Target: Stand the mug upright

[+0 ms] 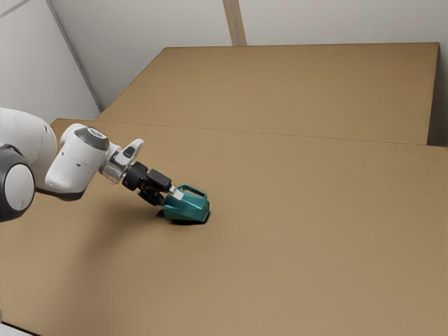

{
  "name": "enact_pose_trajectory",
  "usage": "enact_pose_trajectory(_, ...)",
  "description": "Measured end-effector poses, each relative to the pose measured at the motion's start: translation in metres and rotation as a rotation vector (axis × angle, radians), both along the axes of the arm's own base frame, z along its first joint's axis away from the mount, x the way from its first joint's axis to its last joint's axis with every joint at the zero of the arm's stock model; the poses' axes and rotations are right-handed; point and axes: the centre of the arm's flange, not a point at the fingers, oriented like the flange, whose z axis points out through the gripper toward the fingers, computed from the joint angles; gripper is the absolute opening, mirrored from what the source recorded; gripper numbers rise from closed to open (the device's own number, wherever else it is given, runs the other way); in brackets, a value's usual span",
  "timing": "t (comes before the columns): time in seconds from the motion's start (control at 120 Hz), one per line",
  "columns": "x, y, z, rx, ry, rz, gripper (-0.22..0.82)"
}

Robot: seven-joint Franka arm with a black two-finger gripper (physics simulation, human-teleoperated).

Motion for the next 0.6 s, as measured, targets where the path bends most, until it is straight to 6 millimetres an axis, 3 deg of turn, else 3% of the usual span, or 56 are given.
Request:
enact_pose_trajectory(0.317, 0.0002, -0.0007, 0.0, -0.011, -0.022, -0.008, 0.2)
enact_pose_trajectory(0.6, -0.0022, -0.0019, -0.0033, -0.041, -0.045, -0.001, -0.03)
